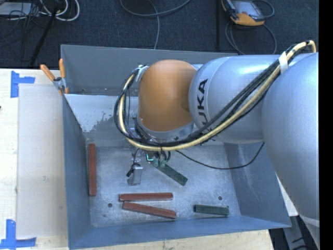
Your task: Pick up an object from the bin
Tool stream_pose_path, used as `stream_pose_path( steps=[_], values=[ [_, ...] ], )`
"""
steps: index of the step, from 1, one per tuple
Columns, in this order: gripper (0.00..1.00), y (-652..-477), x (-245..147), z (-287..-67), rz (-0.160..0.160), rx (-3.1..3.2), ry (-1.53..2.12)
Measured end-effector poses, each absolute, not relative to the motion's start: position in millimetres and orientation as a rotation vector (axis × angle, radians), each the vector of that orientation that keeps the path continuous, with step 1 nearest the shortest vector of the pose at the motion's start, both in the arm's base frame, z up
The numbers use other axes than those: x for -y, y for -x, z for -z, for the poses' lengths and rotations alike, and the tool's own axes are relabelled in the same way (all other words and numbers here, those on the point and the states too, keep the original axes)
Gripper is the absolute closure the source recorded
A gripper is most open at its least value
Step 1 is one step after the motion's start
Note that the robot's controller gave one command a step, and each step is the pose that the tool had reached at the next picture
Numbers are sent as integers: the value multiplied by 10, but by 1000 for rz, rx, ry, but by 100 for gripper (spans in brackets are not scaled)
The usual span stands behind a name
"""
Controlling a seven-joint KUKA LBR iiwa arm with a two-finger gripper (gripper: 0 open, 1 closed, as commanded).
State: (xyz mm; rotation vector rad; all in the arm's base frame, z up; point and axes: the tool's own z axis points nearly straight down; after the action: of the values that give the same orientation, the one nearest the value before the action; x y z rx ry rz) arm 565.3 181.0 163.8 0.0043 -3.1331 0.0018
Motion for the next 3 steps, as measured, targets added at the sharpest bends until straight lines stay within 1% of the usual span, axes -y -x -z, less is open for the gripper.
stream_pose_path(
  steps=[1, 2, 3],
  values=[
    [0, -4965, -1643, -645, -7, 3126, 131],
    [100, -5006, -1649, -690, 0, 3137, 138],
    [100, -5004, -1676, -1227, 1, 3128, 311]
  ],
)
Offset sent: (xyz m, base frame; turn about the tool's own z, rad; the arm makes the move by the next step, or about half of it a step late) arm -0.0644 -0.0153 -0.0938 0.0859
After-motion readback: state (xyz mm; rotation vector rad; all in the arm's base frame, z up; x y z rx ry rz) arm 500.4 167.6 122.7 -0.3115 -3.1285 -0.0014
